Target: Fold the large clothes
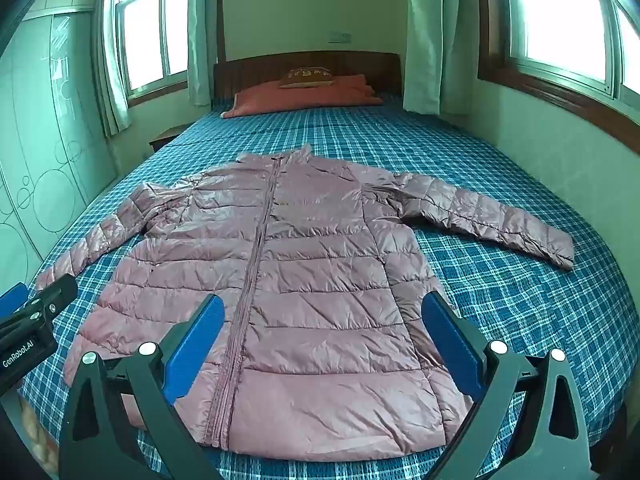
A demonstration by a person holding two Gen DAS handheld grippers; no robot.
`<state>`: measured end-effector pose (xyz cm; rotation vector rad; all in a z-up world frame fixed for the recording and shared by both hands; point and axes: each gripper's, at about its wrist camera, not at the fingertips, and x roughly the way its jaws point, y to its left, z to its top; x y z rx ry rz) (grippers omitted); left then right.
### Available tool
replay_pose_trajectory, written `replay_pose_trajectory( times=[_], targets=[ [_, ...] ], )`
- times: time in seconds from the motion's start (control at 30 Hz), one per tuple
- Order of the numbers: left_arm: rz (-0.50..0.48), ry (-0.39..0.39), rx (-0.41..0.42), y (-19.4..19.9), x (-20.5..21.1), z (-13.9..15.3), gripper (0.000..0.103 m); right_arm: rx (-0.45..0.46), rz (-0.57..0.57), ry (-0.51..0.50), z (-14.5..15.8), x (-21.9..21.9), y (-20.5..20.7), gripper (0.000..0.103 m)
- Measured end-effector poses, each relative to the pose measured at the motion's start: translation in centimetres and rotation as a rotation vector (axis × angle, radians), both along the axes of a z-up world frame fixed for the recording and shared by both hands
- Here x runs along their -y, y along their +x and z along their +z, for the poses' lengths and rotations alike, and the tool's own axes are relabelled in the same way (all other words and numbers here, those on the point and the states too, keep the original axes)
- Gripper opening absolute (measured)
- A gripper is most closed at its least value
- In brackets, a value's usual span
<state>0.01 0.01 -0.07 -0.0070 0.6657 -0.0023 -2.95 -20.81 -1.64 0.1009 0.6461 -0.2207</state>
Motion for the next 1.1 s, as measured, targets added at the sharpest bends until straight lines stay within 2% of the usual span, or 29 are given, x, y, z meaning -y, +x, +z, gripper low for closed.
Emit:
replay_pose_trajectory(
  times=[0.4,1.1],
  targets=[
    [-0.001,-0.02,-0.016,-0.4,-0.52,0.32,0.101,-0.003,0.001,0.005,-0.33,-0.27,0.1,0.098],
    [-0.002,-0.011,-0.019,-0.32,-0.34,0.21,0.101,-0.008,0.002,0.009,-0.87,-0.01,0.2,0.098]
  ],
)
